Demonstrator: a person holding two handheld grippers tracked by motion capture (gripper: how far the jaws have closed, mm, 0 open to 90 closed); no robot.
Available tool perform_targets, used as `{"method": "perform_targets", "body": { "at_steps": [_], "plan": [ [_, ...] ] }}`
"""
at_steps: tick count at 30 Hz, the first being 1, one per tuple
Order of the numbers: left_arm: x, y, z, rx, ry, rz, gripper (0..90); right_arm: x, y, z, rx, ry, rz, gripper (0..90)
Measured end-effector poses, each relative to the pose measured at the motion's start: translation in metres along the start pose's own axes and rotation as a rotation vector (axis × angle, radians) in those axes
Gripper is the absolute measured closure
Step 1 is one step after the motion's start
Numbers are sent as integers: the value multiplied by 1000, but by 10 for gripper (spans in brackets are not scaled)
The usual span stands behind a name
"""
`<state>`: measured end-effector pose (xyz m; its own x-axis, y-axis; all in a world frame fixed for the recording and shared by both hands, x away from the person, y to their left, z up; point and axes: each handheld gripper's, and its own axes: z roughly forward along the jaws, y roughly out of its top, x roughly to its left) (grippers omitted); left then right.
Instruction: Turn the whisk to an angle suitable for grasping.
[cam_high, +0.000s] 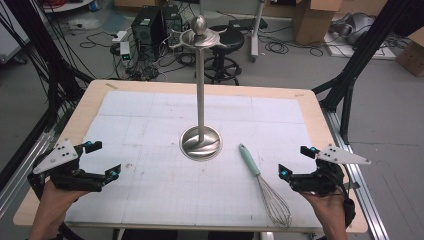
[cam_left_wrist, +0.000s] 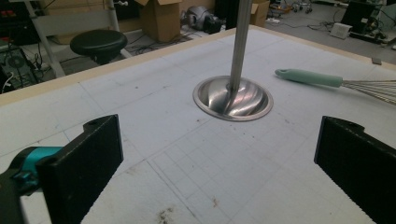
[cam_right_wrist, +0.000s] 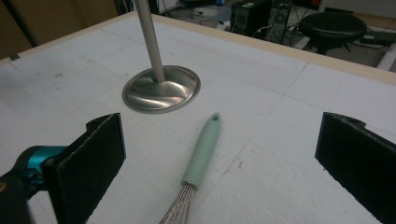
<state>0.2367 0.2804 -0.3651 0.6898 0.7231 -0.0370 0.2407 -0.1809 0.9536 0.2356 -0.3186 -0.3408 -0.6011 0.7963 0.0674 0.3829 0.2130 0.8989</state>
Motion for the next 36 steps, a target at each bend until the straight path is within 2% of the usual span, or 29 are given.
{"method": "perform_targets", "body": {
  "at_steps": [8,11,12,14,15,19,21,26,30,36],
  "plan": [
    [0,1,4,1,-7,5,17,3,16,4,64,10,-48,5],
    [1,0,5,1,-9,5,17,3,18,6,79,18,-49,5],
    [2,0,7,4,-9,5,17,3,21,10,105,16,-49,5],
    [3,-1,8,6,-6,5,17,3,23,11,117,16,-53,5],
    [3,-1,9,8,-9,5,17,4,27,14,140,13,-74,5],
    [4,0,8,2,-11,4,17,7,31,17,156,17,-85,5],
    [5,-1,6,1,-6,1,17,9,36,22,181,22,-101,5],
    [5,0,3,-7,1,-6,17,11,40,31,202,21,-105,5],
    [5,1,2,-14,1,-5,17,11,41,44,248,27,-100,5],
    [6,1,0,-15,4,-4,17,12,43,57,314,38,-119,5]
  ]
}}
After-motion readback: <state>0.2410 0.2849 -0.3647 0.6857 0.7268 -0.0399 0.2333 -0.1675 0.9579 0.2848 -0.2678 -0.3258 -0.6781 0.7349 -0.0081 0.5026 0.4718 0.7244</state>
